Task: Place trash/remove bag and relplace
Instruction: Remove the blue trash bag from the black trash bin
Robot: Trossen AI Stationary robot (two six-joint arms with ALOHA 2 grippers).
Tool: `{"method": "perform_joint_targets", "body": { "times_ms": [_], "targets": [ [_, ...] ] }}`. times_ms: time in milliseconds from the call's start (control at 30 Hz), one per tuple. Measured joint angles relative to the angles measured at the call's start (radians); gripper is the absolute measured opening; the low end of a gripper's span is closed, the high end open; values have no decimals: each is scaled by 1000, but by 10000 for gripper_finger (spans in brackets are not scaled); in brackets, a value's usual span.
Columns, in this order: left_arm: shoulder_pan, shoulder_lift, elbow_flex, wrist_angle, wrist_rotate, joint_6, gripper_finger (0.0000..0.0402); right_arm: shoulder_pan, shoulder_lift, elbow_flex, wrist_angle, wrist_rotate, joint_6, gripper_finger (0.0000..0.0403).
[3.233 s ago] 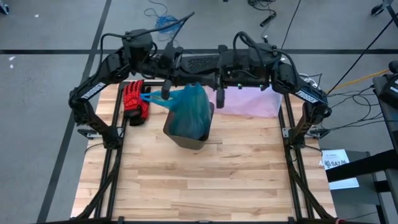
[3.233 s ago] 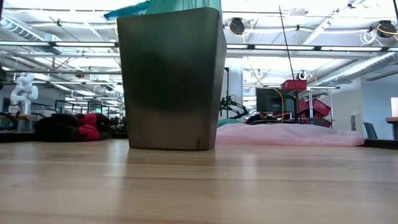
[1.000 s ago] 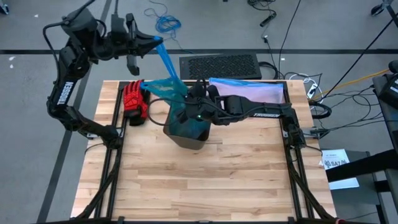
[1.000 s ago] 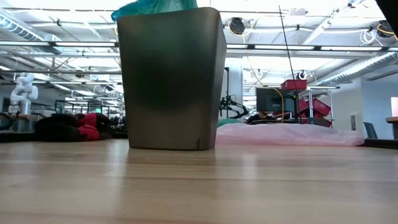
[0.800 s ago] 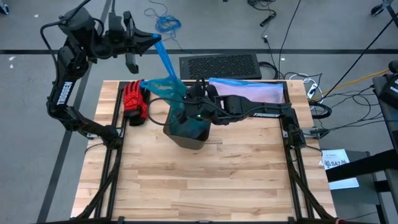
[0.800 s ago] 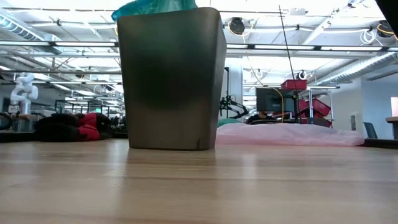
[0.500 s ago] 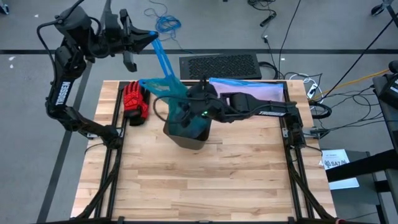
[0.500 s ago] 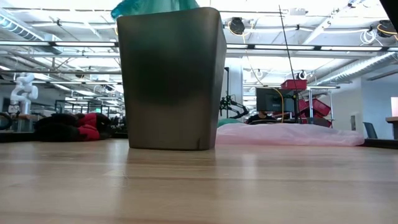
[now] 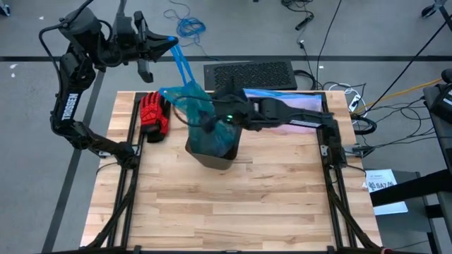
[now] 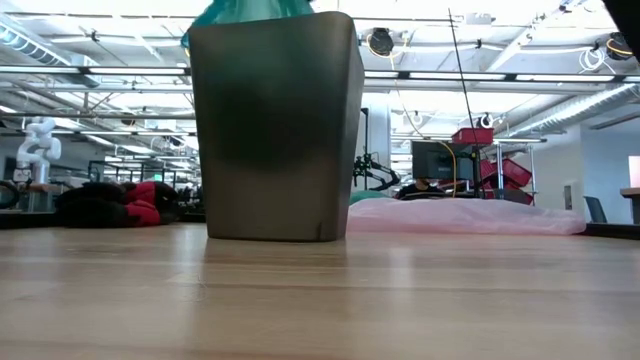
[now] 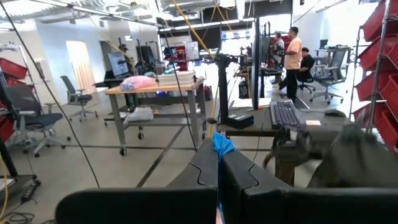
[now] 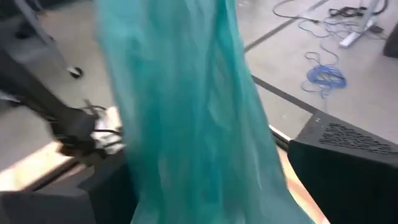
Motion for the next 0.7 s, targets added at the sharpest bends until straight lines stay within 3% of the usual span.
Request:
{"method": "perform_joint_targets", "body": {
  "times_ms": [100, 333, 467, 600, 700],
  "targets": [
    [0, -1, -1, -1, 1, 0, 0, -38, 45, -2, 63, -10, -38, 380],
    [-1, -2, -2, -4, 8, 0, 0, -103, 162, 1, 395, -310, -81, 380],
    [-1, -2, -2, -7, 15, -2, 0, -120, 217, 1, 424, -362, -16, 373],
    [-1, -2, -3, -11, 15, -3, 0, -130, 254, 2, 401, -359, 30, 320],
    [-1, -4, -4, 6, 15, -3, 0, -135, 264, 0, 384, -361, 30, 235]
  ]
}}
